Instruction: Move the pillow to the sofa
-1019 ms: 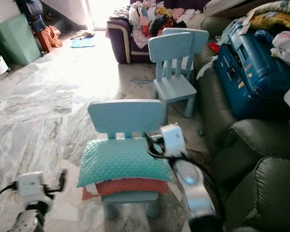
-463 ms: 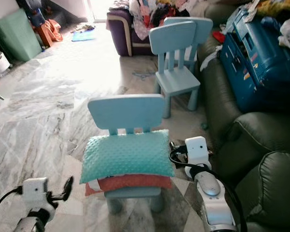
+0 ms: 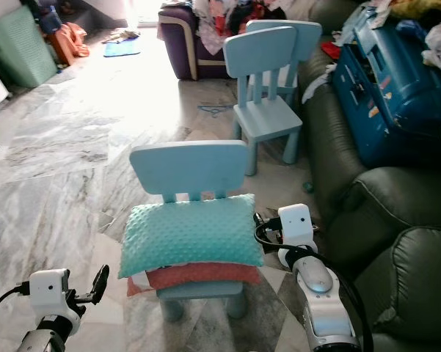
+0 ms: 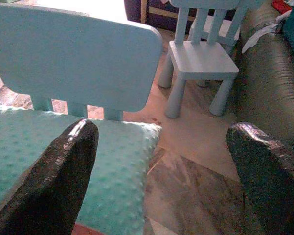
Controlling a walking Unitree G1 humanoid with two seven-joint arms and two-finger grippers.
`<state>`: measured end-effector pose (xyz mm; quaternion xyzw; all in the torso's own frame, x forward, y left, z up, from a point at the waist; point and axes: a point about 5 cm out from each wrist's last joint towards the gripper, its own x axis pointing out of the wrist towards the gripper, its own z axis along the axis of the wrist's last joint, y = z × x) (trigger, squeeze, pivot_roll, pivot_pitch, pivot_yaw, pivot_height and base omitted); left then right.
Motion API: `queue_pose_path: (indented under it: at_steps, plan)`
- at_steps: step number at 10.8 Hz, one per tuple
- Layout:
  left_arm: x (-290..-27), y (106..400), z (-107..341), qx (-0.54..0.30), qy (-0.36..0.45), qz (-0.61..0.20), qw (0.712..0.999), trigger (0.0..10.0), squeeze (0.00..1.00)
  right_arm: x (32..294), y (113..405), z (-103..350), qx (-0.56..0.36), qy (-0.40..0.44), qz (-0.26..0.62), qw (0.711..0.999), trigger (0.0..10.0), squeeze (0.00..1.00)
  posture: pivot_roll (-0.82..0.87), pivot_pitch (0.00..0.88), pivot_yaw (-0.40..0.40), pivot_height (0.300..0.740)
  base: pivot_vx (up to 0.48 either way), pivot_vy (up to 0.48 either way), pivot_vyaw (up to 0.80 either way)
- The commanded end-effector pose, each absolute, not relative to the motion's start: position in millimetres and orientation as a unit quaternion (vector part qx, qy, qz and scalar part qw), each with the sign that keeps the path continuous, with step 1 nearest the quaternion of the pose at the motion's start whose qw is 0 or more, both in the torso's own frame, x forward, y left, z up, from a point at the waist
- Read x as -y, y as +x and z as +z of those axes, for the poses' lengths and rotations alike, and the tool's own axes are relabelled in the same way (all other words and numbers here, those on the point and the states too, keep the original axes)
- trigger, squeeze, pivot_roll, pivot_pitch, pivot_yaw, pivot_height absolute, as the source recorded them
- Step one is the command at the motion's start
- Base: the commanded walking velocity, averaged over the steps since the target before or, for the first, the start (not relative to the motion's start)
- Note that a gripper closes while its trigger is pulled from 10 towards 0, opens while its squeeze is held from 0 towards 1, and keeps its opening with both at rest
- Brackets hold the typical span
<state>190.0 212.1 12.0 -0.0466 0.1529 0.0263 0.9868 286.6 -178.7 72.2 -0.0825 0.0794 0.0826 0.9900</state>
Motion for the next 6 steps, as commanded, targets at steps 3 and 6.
queue_pose_path:
  at_steps: [3, 6]
  plan:
    - [-218.4, 186.3, 12.9, -0.152, -0.053, 0.048, 0.986, 10.0, 0.00, 176.2, 284.6, 64.4, -0.089, -0.081, 0.097, 0.988, 10.0, 0.00, -0.16, 0.155, 0.052, 0.740, 0.000, 0.000, 0.00]
    - [-224.8, 189.1, 20.8, -0.128, -0.051, 0.075, 0.988, 10.0, 0.00, 173.9, 286.0, 63.8, -0.084, -0.082, 0.111, 0.987, 10.0, 0.00, -0.15, 0.151, 0.051, 0.740, 0.000, 0.000, 0.00]
